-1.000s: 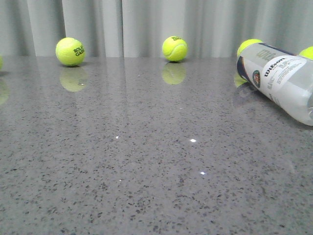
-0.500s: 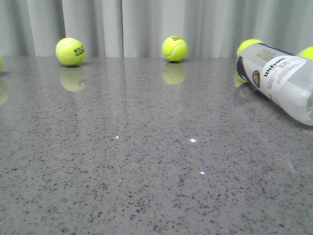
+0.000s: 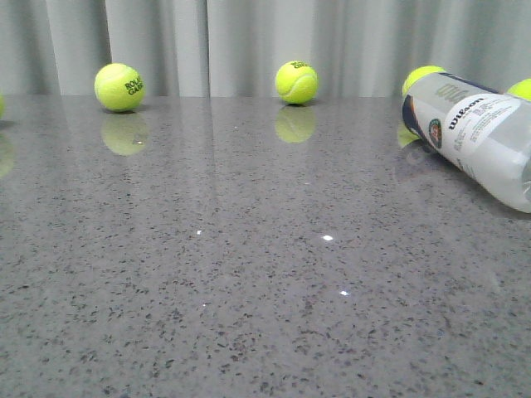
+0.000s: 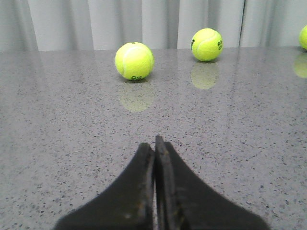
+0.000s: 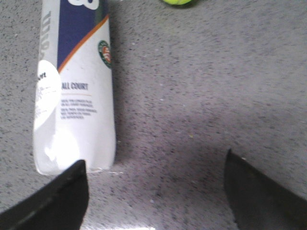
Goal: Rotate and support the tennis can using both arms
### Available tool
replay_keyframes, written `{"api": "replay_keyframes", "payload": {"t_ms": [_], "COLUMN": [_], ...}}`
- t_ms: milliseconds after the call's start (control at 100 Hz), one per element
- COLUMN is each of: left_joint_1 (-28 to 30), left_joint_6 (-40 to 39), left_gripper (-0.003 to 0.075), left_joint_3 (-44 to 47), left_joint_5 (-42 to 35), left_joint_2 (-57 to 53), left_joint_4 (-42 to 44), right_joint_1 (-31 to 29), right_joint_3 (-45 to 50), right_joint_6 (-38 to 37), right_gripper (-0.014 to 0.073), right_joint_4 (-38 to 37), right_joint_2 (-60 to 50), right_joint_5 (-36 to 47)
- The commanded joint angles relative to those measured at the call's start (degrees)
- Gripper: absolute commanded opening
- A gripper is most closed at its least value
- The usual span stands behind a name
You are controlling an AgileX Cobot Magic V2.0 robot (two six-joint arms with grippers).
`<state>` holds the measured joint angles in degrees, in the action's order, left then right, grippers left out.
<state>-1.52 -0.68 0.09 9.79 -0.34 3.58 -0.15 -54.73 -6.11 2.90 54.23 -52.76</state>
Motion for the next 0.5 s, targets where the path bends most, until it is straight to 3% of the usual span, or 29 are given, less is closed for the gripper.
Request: {"api": "replay_keyframes", "payload": {"t_ms": [0,290,490], "left_joint_1": [0.2,0.2,0.2], "left_joint_6": [-0.7,-0.7,-0.7], "left_gripper": [-0.0019,-0.0019,-0.0019], "left_joint_3": [2.5,2.5,2.5], "left_joint_5": [-4.5,-4.5,-4.5], "left_joint_2": [-1.9,-1.9,-1.9], "left_joint_4": [-0.4,-0.4,-0.4], "right_joint_1": [0.1,6.5,7.1], "right_joint_3": [-4.6,-15.8,-23.0], "right_joint_6": [0.9,1.2,1.2], "right_gripper": [0.0629,0.0629,0.0629], "right_joint_4": [2.8,7.2,11.1], "right_joint_2": [3.6,18.2,29.4], "right_joint_5": [1.1,-2.9,-4.0]}}
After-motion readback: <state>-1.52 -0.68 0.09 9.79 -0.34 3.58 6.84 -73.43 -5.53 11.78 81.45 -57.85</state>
